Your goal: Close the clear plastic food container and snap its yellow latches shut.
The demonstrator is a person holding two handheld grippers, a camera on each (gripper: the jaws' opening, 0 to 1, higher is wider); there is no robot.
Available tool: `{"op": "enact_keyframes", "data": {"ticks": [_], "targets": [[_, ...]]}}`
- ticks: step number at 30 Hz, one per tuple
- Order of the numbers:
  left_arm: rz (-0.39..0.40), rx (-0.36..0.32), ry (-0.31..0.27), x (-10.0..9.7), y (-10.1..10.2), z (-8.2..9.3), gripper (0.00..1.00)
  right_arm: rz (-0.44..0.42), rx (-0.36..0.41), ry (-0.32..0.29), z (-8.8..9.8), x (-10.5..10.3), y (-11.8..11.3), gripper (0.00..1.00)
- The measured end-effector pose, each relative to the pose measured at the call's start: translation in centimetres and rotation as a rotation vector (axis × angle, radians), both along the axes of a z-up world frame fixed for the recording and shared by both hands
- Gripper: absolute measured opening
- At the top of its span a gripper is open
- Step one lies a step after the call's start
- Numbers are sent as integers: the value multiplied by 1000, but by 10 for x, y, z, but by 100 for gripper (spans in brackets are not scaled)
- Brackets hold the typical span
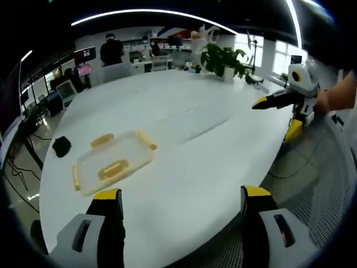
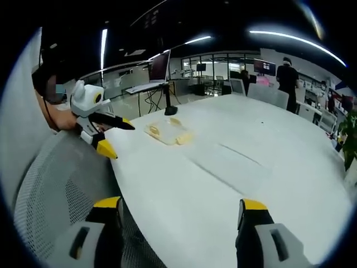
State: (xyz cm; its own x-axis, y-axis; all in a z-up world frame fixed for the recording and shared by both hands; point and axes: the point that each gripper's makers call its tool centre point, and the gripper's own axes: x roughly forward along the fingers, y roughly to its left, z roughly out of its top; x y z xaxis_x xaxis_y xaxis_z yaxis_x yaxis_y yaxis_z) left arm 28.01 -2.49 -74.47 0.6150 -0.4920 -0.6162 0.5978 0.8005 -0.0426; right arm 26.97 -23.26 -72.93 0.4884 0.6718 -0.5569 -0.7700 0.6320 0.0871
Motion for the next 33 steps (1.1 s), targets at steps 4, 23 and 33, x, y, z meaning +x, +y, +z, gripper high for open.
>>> {"op": "enact_keyframes", "data": {"ticks": [4,23,33], "targets": [[-15,-2,-14,2,-3,4,85,-17,-4,-12,3,4,-2,82],[-18,-31,-1,5,-2,6,83,92,-65,13,1,3,21,65],[12,-25,24,21,20,-3,82,129,-74,15,1,15,36,65]]}}
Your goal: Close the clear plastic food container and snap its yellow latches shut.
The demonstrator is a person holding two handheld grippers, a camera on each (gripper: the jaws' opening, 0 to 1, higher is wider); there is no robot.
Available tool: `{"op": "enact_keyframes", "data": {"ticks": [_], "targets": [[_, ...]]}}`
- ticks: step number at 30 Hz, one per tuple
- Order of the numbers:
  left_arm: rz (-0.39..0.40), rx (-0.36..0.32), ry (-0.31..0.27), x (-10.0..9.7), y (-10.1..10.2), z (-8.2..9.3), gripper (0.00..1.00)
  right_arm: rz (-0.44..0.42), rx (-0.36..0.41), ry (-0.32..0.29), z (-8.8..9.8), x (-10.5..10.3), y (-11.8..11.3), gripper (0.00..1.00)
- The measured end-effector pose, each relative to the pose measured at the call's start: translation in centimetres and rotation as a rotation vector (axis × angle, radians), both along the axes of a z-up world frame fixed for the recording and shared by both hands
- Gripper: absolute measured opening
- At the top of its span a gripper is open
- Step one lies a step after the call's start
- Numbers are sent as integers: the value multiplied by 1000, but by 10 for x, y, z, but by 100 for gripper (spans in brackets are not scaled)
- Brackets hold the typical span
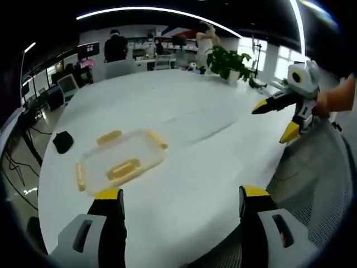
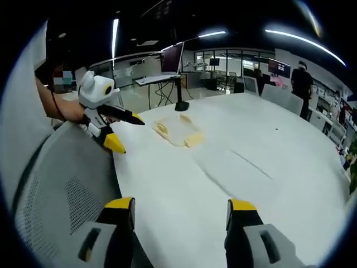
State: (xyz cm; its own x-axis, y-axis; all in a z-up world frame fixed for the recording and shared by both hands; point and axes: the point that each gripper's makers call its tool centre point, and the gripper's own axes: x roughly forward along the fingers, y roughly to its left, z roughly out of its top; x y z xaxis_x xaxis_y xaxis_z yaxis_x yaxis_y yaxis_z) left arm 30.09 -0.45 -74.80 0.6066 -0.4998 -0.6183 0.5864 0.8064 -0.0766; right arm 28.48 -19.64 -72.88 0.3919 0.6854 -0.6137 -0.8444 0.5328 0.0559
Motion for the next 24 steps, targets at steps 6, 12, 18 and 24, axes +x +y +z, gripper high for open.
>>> {"op": "enact_keyframes", "data": {"ticks": [6,12,18,24], "targets": [[-6,15,-13,6,5,1,82,5,3,-10,3,9,4,65],[-12,35,-34,13,16,3,83,19,8,-16,4,17,13,65],[-24,59,-44,18,29,3,80,45,-9,-25,5,22,18,64],[-34,76,-59,24,40,6,79,54,8,-33,10,29,27,65]]}}
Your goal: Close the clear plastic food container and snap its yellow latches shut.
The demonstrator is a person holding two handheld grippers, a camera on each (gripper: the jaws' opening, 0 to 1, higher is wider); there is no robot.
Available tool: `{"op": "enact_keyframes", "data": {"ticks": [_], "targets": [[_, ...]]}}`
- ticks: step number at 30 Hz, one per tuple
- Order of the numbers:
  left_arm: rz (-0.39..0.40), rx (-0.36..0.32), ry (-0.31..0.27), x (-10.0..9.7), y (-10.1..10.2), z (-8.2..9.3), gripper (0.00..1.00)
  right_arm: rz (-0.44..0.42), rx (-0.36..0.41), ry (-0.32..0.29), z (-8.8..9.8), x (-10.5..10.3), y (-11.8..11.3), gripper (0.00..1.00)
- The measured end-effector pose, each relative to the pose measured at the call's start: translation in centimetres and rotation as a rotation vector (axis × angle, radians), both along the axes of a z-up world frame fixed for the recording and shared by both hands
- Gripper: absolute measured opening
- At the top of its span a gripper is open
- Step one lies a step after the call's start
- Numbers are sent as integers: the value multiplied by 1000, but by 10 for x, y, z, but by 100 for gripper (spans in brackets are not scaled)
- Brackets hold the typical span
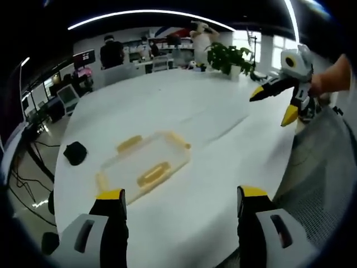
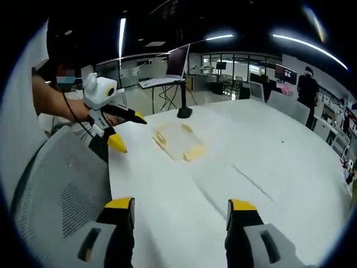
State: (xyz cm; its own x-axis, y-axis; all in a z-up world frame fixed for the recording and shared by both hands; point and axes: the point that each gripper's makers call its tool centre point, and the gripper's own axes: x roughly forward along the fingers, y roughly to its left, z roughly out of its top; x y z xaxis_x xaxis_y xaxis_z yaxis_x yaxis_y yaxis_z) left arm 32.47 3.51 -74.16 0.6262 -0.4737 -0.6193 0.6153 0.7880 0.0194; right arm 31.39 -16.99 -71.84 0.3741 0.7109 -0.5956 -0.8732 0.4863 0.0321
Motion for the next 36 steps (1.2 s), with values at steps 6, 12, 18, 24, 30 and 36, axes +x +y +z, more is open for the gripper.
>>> {"op": "enact_keyframes", "data": {"ticks": [6,12,18,24,30,36], "targets": [[-3,12,-4,4,8,1,79,21,-7,-1,-2,3,8,63],[-16,27,-9,5,14,0,79,45,-16,1,-4,3,16,61],[-31,25,11,5,19,-4,79,69,-15,13,-5,2,21,62],[-32,33,11,10,25,-5,78,79,-24,16,-5,7,22,60],[-35,43,17,15,31,-7,77,93,-29,12,-5,13,28,60],[-47,50,21,18,35,-8,77,102,-28,16,-5,18,37,59]]}}
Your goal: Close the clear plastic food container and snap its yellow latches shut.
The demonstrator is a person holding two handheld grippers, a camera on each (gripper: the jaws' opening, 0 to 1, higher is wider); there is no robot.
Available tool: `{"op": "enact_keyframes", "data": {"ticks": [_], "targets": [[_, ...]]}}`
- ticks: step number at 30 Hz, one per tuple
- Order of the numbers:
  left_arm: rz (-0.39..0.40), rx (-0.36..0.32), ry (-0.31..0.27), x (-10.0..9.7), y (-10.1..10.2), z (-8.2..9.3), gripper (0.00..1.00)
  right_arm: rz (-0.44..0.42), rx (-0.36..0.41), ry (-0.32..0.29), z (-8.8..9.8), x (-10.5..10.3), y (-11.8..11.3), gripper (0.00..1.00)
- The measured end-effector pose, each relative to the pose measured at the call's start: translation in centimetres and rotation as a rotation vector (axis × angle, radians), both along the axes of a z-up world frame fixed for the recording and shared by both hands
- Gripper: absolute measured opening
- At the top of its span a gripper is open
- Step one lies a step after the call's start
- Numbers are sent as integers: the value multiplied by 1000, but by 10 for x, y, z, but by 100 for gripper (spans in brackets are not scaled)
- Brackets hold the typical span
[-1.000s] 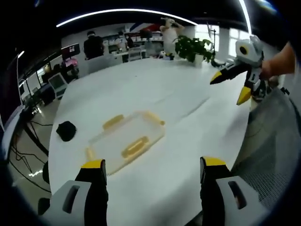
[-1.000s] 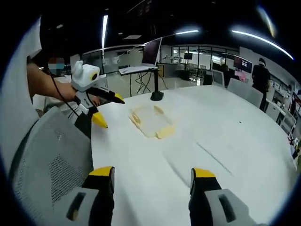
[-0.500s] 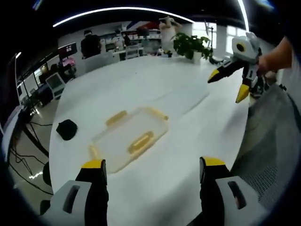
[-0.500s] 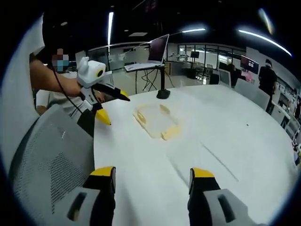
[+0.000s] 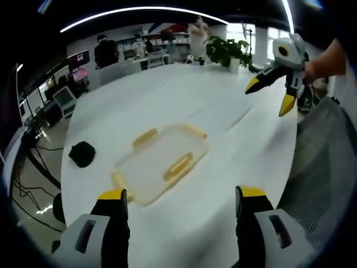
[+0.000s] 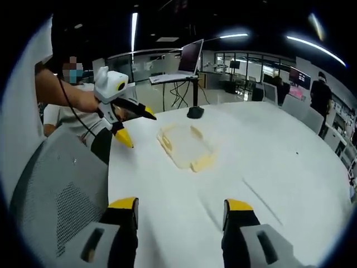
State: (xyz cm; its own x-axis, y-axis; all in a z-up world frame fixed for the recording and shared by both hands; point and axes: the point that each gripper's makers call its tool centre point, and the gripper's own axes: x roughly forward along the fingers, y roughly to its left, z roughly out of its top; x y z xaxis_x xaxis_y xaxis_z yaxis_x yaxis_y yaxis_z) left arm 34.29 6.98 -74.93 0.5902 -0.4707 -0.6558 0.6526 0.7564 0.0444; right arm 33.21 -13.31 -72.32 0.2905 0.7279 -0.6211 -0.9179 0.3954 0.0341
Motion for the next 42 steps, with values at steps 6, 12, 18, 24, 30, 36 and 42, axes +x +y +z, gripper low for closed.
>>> {"op": "enact_keyframes", "data": {"ticks": [6,12,18,24,30,36,42], "targets": [[-5,7,8,3,5,-3,76,12,2,2,-2,2,8,58],[-15,14,17,6,8,-5,76,38,-10,-2,-3,6,15,58],[-29,20,24,9,10,-7,75,62,-24,-8,-4,12,20,57],[-44,32,37,10,12,-9,74,95,-45,-18,-7,15,26,57],[-64,36,43,12,12,-11,72,109,-44,-26,-6,22,31,56],[-81,46,47,15,16,-11,70,144,-62,-44,-5,26,38,57],[-80,60,48,17,23,-12,69,181,-91,-56,-9,30,42,56]]}}
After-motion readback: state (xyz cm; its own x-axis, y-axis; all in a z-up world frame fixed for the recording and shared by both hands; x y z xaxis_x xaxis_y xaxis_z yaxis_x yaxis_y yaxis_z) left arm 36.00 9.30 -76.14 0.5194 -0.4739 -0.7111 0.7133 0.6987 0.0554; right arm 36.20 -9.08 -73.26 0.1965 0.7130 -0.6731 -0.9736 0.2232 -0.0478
